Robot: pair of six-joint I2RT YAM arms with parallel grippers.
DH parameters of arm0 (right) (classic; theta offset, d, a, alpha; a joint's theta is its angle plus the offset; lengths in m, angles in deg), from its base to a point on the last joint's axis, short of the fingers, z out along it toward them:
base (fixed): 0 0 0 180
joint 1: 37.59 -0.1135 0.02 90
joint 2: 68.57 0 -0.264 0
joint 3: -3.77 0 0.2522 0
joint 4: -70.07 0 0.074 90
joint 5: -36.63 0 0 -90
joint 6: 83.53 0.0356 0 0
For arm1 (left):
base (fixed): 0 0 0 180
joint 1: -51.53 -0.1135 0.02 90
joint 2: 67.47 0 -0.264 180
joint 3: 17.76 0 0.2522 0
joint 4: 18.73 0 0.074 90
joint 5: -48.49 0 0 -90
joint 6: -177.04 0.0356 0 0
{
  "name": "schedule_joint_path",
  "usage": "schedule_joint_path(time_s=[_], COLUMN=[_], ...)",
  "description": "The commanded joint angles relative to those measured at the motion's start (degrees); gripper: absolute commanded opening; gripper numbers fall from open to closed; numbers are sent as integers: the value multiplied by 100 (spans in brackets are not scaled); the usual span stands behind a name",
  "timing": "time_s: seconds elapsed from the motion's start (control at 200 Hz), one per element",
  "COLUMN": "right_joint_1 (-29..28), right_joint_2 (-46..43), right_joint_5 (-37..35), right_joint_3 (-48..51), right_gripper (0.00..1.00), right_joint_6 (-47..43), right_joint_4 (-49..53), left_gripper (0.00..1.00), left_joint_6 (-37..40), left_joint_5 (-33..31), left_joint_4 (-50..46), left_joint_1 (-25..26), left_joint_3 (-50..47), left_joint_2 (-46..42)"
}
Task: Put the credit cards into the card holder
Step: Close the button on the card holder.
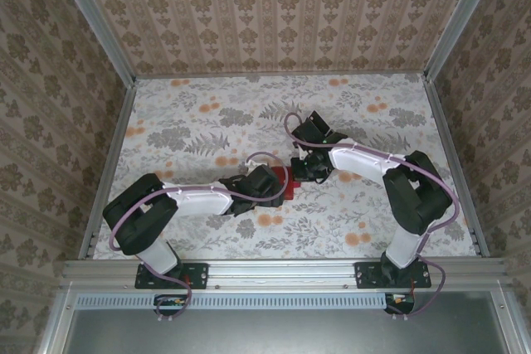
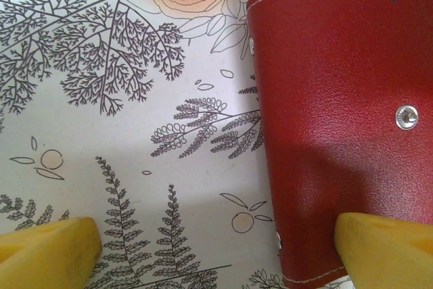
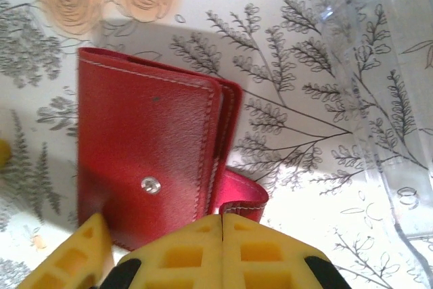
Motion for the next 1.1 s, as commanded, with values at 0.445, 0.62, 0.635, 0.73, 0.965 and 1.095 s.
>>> schedule_joint_path(time_s=[0.445, 0.62, 0.635, 0.73, 0.965, 1.095], right_joint_1=[-234, -268, -269, -278, -278, -278], right_joint_2=[199, 472, 500, 690, 831, 839], right_joint_5=[504, 579, 593, 632, 562, 498], right_joint_3=[-503, -537, -537, -538, -438, -433], right_gripper=[0, 0, 0, 0, 0, 0], right_joint_6=[273, 326, 326, 344, 344, 334], right_joint_4=[-190, -340, -359, -413, -477, -449], left_gripper=[100, 100, 100, 100, 100, 100], left_joint_6=[-148, -134, -141, -134, -168, -211], left_joint_5=[317, 335, 330, 336, 239, 167], left_joint_4=[236, 276, 278, 287, 126, -13], left_joint_1=[-56, -63, -63, -60, -204, -374], left_joint_3=[-339, -357, -363, -378, -594, -806], left_joint_2=[540, 532, 531, 499, -195, -691])
